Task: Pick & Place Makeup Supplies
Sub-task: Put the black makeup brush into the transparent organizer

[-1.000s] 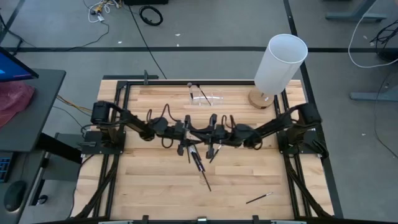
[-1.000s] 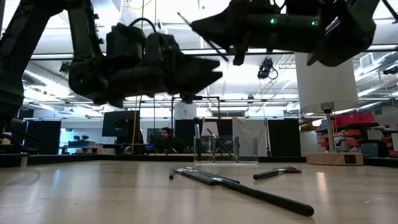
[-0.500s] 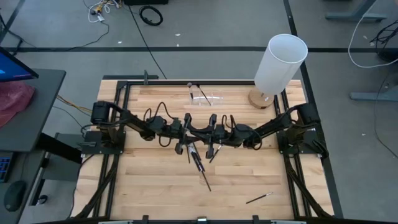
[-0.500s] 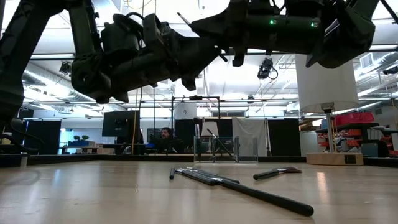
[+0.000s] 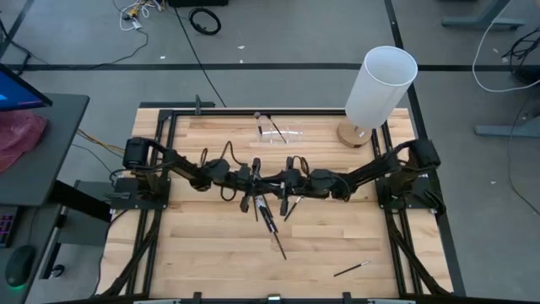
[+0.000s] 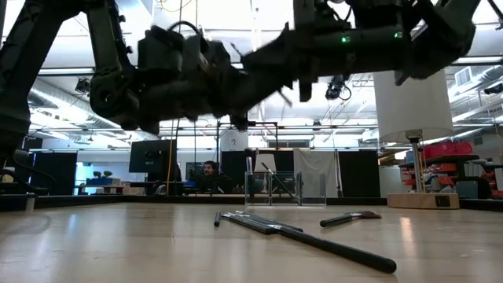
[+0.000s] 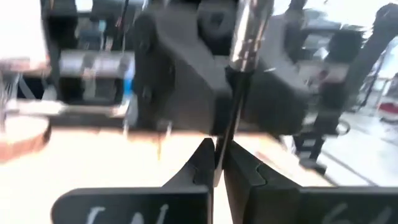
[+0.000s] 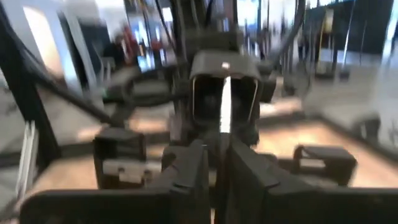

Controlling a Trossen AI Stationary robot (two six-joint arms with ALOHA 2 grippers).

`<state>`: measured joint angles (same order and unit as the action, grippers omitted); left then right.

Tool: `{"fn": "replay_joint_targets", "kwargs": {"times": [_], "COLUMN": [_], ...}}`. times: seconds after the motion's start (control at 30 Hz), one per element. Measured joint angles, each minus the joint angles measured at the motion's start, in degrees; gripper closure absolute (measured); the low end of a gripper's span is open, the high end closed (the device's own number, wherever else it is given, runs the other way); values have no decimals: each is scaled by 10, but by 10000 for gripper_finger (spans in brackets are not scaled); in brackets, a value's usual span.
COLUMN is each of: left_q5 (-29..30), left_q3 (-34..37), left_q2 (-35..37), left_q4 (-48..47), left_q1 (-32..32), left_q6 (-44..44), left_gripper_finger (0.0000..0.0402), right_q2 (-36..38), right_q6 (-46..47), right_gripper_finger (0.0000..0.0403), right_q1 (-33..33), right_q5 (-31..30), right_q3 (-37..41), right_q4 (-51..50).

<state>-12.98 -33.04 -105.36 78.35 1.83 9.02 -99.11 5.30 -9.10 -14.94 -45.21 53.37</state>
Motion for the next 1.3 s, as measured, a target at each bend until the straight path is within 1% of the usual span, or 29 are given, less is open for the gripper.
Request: {"fn": "replay_joint_targets", "kwargs": {"times": [0.1,0.17,0.27,0.33,0.4,0.5,0.6,0.67,0.83,1.07,1.3], "left_q5": [15,40,69,74,75,75,74,73,72,72,68], "left_q3": [0,0,0,0,0,0,0,0,0,0,0], "left_q2": [0,0,0,0,0,0,0,0,0,0,0], "left_q4": [-70,-124,-189,-220,-233,-234,-231,-228,-228,-226,-225], "left_q1": [0,0,4,8,11,12,12,11,12,12,12], "left_q6": [9,9,8,8,7,-2,-4,-5,-7,-12,-13], "left_gripper_finger": [387,387,387,387,387,385,385,385,384,384,384], "right_q2": [50,84,111,111,105,89,67,46,20,6,-15], "right_q6": [44,73,106,121,124,123,116,105,70,71,51], "right_gripper_finger": [287,259,224,211,206,206,212,217,234,274,305], "right_q1": [0,2,7,12,18,27,33,36,37,53,54], "right_q5": [-5,-5,-4,-5,-5,-5,7,20,20,20,28], "right_q3": [0,0,-2,-2,-2,-2,-2,-2,-2,-2,-2], "right_q4": [-149,-242,-320,-324,-323,-317,-280,-250,-205,-194,-161]}}
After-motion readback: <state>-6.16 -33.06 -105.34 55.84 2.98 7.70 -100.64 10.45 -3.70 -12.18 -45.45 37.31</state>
